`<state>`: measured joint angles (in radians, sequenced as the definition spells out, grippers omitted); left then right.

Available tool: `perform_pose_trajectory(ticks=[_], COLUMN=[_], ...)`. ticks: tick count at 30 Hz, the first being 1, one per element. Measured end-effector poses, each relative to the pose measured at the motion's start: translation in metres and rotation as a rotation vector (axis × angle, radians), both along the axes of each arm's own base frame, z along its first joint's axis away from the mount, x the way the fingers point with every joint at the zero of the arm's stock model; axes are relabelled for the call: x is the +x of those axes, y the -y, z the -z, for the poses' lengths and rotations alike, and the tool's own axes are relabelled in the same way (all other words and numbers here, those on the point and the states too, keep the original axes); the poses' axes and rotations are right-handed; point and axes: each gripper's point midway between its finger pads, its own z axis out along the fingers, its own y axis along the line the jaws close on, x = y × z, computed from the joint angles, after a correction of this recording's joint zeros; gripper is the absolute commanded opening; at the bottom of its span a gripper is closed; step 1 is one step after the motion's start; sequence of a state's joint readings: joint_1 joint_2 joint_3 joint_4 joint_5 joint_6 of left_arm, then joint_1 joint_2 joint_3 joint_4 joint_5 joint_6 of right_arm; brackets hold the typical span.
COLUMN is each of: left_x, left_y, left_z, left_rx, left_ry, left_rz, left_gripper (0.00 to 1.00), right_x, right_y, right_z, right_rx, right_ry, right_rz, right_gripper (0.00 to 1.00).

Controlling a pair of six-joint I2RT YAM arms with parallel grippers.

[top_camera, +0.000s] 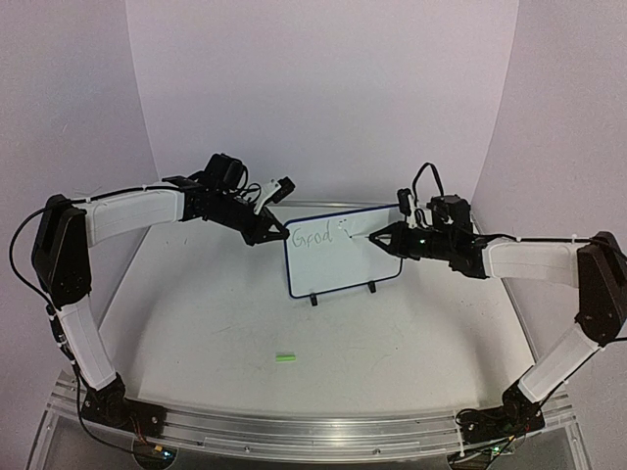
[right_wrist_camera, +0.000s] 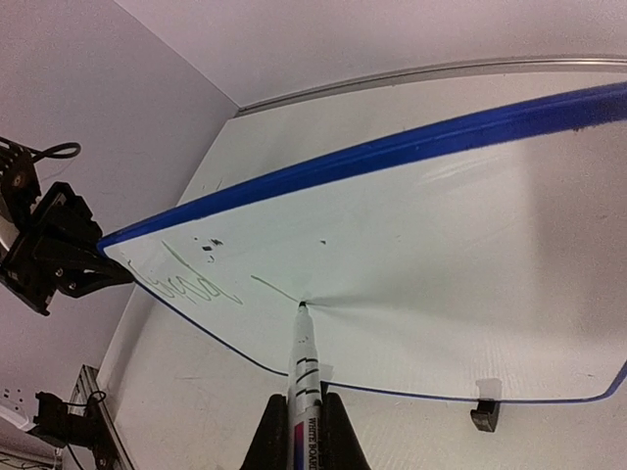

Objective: Write a sentence on the whiteboard

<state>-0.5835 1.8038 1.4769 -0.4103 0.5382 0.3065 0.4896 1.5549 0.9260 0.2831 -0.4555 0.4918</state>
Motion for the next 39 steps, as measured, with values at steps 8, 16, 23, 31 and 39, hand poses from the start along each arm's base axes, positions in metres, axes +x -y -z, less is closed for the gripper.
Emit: perform_pose_trajectory(ticks=[8,16,23,31,39], left_x=[0.0,0.0,0.0,0.0,0.0], left_y=[0.0,0.0,0.0,0.0,0.0], left_z=[0.0,0.0,0.0,0.0,0.0], left_rx=[0.0,0.0,0.0,0.0,0.0], left_ry=[0.0,0.0,0.0,0.0,-0.001], left_rz=[0.0,0.0,0.0,0.0,0.0], left_gripper=[0.0,0.0,0.0,0.0,0.0], right_x=[0.001,0.002,0.003,0.003,0.004], right_y=[0.004,0.005,0.006,0.006,0.007], right_z=[-0.008,-0.011,-0.012,-0.013,-0.021], right_rx=[0.005,0.01,0.015,0.019,0.028], right_ry=[0.013,0.017,0.015,0.016,0.034], right_rz=[0.029,0.039,0.045,0.051,0.059], right_gripper=[0.0,0.0,0.0,0.0,0.0])
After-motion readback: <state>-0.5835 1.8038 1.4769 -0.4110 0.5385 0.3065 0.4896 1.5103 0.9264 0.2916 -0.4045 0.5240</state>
